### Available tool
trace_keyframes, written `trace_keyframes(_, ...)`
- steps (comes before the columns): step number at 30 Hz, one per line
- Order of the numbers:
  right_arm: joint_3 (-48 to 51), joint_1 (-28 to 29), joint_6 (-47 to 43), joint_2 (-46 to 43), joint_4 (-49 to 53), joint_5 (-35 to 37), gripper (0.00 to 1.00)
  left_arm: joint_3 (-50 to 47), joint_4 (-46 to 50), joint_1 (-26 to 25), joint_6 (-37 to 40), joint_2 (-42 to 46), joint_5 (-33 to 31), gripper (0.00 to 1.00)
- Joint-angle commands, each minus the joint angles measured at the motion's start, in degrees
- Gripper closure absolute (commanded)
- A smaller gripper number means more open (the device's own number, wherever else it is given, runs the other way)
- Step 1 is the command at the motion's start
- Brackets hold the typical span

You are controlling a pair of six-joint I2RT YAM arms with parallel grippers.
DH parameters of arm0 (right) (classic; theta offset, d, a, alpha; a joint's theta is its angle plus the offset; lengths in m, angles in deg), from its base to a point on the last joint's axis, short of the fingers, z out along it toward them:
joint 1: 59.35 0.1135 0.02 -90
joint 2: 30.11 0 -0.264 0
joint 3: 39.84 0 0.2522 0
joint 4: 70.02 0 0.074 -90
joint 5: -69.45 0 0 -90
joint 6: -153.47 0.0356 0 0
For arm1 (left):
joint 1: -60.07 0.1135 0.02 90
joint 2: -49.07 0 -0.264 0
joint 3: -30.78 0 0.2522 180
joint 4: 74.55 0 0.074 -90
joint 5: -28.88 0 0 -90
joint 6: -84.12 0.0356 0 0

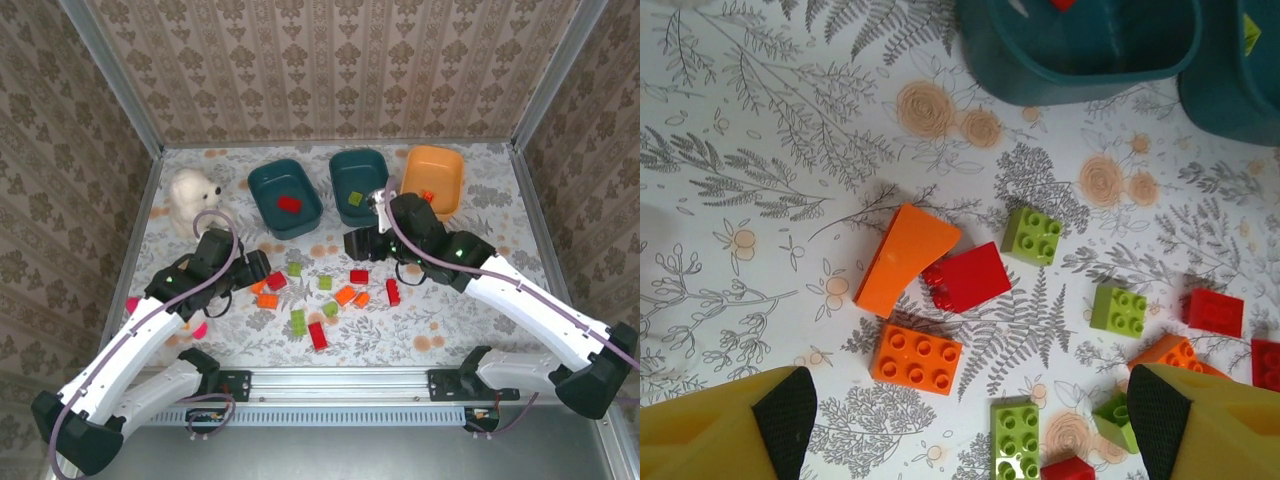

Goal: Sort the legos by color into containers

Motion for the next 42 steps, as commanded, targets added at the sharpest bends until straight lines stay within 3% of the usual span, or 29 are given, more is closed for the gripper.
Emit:
trace_keyframes(1,3.16,1.60,-1.97,-1.61,-0.72,2.68,0.31,-1.07,0.78,0.36,-0.85,-0.45,0.81,0.16)
trace_keyframes(10,6.82,1.74,0.60,-1.86,-0.97,3.93,0.31,-2.00,-1.23,0.25,-0.61,-3.58,3.42,0.17)
trace_keyframes(18,7.18,1.74,3.24,-0.97,-0.17,4.19,0.32,-0.67,-4.71,-0.76,0.71,-11.88,7.57,0.28)
trace_keyframes(29,8.46,1.67,4.13,-2.25,-0.18,4.46,0.32,3.24,-7.44,-2.49,-13.94,-28.80,5.57,0.31)
trace_keyframes(34,9.18,1.58,4.05,-3.16,-0.27,4.61,0.32,6.41,-5.48,-2.06,-15.56,-34.36,3.86,0.27)
trace_keyframes(42,9.42,0.77,3.89,-4.14,0.17,4.72,0.31,9.83,-3.34,-1.50,-17.28,-40.83,5.20,0.30)
